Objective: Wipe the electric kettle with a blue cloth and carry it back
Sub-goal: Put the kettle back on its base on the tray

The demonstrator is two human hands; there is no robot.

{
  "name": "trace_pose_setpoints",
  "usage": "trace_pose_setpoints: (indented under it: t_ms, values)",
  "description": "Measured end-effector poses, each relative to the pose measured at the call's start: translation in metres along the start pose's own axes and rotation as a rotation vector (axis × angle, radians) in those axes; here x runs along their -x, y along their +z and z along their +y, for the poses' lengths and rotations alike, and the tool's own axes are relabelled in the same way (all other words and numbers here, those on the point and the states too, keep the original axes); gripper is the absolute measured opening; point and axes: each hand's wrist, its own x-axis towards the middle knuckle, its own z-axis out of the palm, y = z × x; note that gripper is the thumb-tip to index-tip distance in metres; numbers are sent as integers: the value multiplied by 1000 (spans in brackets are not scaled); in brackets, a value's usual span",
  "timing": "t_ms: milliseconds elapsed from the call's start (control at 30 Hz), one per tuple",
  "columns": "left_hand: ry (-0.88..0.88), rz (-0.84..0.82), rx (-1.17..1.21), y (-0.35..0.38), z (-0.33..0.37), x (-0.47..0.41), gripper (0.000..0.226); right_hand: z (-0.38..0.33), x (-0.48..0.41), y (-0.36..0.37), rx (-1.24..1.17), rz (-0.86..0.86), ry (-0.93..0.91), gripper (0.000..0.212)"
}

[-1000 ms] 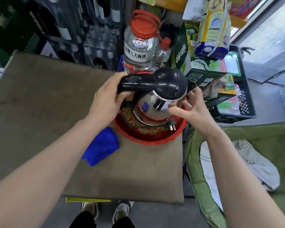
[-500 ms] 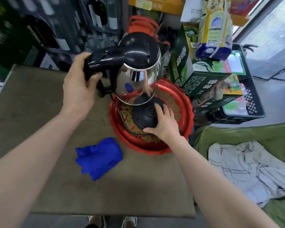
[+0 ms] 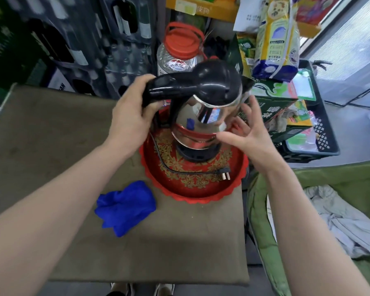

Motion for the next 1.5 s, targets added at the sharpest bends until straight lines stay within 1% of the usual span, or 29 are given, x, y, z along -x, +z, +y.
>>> trace_pose_setpoints:
  t_ms: [100, 133, 200, 333, 467, 667, 833, 933, 1000, 1133, 1233, 1367, 1500]
  values:
    - [69, -48, -43, 17, 10, -4, 42, -22, 8, -8, -23, 19, -64, 82]
    - [74, -59, -45, 21, 10, -4, 42, -23, 8, -7, -26, 31, -56, 72]
    - [70, -80, -53, 27, 5, -3, 41, -19, 5, -6, -62, 60, -12, 66]
    - [46, -77, -63, 28, -3, -2, 44, -15, -5, 0, -85, 81, 11, 81]
    - [18, -91, -45, 27, -7, -3, 47, -16, -10, 2, -7, 99, 12, 92]
    - [22, -94, -17, 26, -20, 7, 36, -21, 1, 14, 125, 116, -16, 92]
    - [17, -94, -10, 24, -19, 15, 34, -20, 8, 13, 155, 115, -32, 90]
    - [27, -112, -28, 23, -14, 14, 37, -16, 8, 6, 138, 117, -1, 94]
    - [21, -139, -50, 24, -11, 12, 40, -14, 10, 2, 122, 115, 17, 94]
    - [14, -163, -69, 24, -5, 7, 43, -14, 7, -2, 69, 104, 31, 82]
    - [16, -148, -41, 24, 0, 3, 46, -16, 1, -5, 60, 112, 12, 75]
    - [16, -117, -49, 24, 2, -3, 50, -17, -3, -4, 81, 111, -6, 74]
    - [-1, -104, -74, 23, 5, -5, 54, -17, -4, -5, 108, 115, 18, 80]
